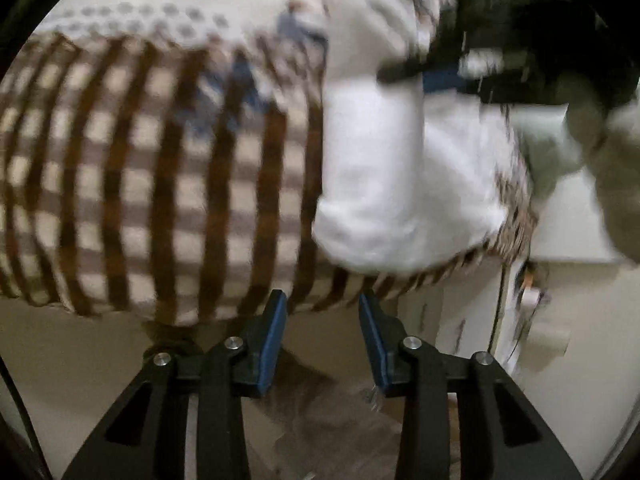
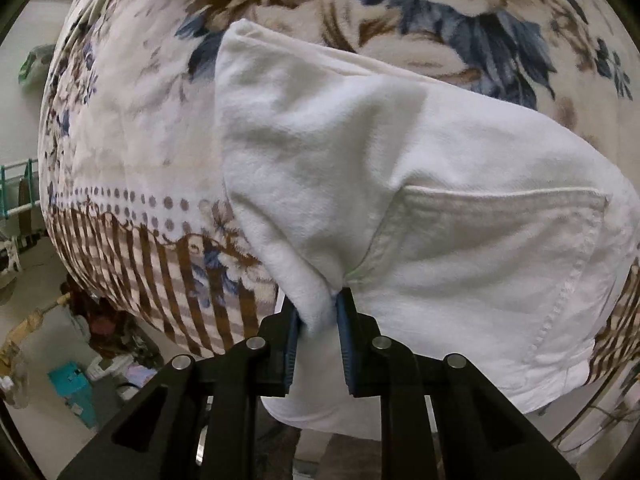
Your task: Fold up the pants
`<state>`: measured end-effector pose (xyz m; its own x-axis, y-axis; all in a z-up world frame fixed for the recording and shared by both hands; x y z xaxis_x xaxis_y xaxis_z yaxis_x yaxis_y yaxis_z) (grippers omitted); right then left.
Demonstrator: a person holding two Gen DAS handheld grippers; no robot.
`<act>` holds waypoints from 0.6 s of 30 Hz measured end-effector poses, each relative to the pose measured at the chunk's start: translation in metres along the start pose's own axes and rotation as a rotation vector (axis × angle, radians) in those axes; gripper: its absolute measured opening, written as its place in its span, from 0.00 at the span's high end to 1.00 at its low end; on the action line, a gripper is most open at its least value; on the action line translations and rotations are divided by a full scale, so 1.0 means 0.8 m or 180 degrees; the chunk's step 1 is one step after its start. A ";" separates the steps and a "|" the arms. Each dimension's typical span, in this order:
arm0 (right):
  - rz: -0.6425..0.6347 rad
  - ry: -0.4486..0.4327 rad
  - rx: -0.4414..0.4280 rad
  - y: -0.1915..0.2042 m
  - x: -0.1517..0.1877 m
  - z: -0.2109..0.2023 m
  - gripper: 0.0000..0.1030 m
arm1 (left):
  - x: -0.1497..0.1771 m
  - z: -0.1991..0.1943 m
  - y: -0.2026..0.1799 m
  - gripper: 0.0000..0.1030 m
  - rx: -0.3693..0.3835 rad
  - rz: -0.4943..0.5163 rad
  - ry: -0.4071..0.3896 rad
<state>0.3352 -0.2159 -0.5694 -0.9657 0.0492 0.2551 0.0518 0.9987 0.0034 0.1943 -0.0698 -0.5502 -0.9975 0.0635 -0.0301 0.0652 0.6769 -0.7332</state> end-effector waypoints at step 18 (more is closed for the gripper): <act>0.1352 -0.0830 -0.0331 -0.240 0.035 -0.057 0.18 | -0.282 0.021 0.004 0.33 0.0147 -0.0244 -0.0441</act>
<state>0.3100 -0.4073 -0.5185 -0.8846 0.4662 0.0050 0.4659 0.8834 0.0513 0.4188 -0.0940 -0.5570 -0.9938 -0.0911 -0.0639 -0.0095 0.6411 -0.7674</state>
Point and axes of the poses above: each gripper's, at about its wrist camera, not at the fingertips, and z roughly the way its jaws point, y to its left, x to its underside, the point moved 9 cm from there along z, roughly the way its jaws point, and after that the axes turned 6 degrees about x, right-handed, at the moved point
